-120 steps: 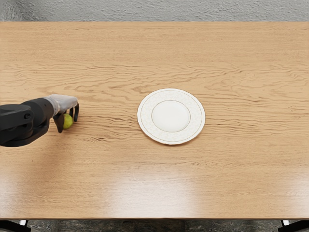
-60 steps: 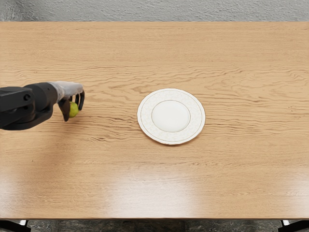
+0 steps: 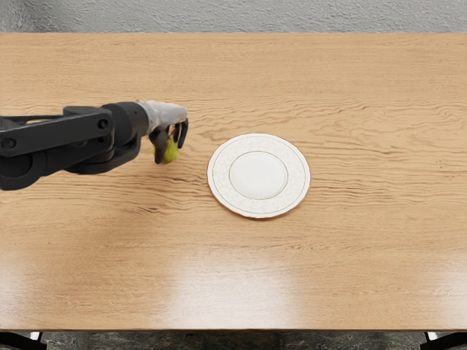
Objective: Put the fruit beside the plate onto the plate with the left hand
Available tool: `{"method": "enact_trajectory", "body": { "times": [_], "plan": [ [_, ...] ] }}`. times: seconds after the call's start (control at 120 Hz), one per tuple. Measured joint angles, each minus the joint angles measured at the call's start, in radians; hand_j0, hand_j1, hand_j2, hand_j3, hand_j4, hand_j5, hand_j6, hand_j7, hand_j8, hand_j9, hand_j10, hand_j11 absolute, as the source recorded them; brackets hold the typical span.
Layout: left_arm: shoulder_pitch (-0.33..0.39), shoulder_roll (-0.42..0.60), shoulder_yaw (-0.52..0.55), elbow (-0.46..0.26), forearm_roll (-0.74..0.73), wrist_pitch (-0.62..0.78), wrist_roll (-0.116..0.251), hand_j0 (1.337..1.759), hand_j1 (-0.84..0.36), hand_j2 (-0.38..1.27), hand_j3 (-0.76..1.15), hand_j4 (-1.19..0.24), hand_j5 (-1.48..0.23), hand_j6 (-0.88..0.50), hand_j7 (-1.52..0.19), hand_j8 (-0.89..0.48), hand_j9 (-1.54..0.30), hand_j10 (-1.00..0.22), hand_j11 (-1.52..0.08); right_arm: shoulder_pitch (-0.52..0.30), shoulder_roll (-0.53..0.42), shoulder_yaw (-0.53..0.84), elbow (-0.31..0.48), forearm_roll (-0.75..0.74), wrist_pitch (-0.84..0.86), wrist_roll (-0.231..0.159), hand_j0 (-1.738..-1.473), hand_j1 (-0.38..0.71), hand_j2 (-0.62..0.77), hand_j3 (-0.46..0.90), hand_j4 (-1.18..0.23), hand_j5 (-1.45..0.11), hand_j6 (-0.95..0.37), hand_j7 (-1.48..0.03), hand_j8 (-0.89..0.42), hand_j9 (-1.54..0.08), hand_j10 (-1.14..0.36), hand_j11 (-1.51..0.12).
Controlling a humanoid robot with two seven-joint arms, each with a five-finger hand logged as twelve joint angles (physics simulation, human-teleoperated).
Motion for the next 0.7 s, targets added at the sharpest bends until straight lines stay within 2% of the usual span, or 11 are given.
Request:
{"method": "enact_trajectory", "body": {
  "times": [0.167, 0.192, 0.267, 0.45, 0.7],
  "plan": [
    [-0.016, -0.081, 0.001, 0.054, -0.008, -0.001, 0.000, 1.655, -0.47, 0.81, 0.00, -0.80, -1.12, -0.50, -1.09, -0.59, -1.09, -0.82, -1.09, 0.000, 0.000, 0.000, 0.000, 0.000, 0.000, 0.000, -1.658, -0.32, 0.00, 0.00, -0.02, -0.03, -0.02, -0.03, -0.02, -0.03, -0.02, -0.03],
    [-0.019, -0.088, 0.001, 0.062, -0.008, 0.000, 0.000, 1.656, -0.47, 0.82, 0.00, -0.80, -1.12, -0.52, -1.09, -0.57, -1.08, -0.82, -1.09, 0.000, 0.000, 0.000, 0.000, 0.000, 0.000, 0.000, -1.658, -0.32, 0.00, 0.00, -0.02, -0.03, -0.02, -0.03, -0.02, -0.03, -0.02, -0.03],
    [-0.032, -0.119, 0.001, 0.080, -0.009, -0.001, 0.000, 1.655, -0.49, 0.87, 0.00, -0.80, -1.12, -0.51, -1.09, -0.64, -1.09, -0.82, -1.09, 0.000, 0.000, 0.000, 0.000, 0.000, 0.000, 0.000, -1.658, -0.32, 0.00, 0.00, -0.02, -0.03, -0.02, -0.03, -0.02, -0.03, -0.02, -0.03],
    [-0.048, -0.178, 0.001, 0.122, -0.010, -0.001, 0.000, 1.654, -0.49, 0.93, 0.00, -0.81, -1.11, -0.60, -1.10, -0.72, -1.09, -0.82, -1.09, 0.000, 0.000, 0.000, 0.000, 0.000, 0.000, 0.000, -1.658, -0.32, 0.00, 0.00, -0.02, -0.03, -0.02, -0.03, -0.02, -0.03, -0.02, -0.03],
    [-0.049, -0.187, 0.001, 0.142, -0.018, 0.000, 0.000, 1.654, -0.49, 0.98, 0.00, -0.81, -1.11, -0.67, -1.09, -0.79, -1.09, -0.82, -1.09, 0.000, 0.000, 0.000, 0.000, 0.000, 0.000, 0.000, -1.658, -0.32, 0.00, 0.00, -0.02, -0.03, -0.02, -0.03, -0.02, -0.03, -0.02, -0.03]
  ]
}}
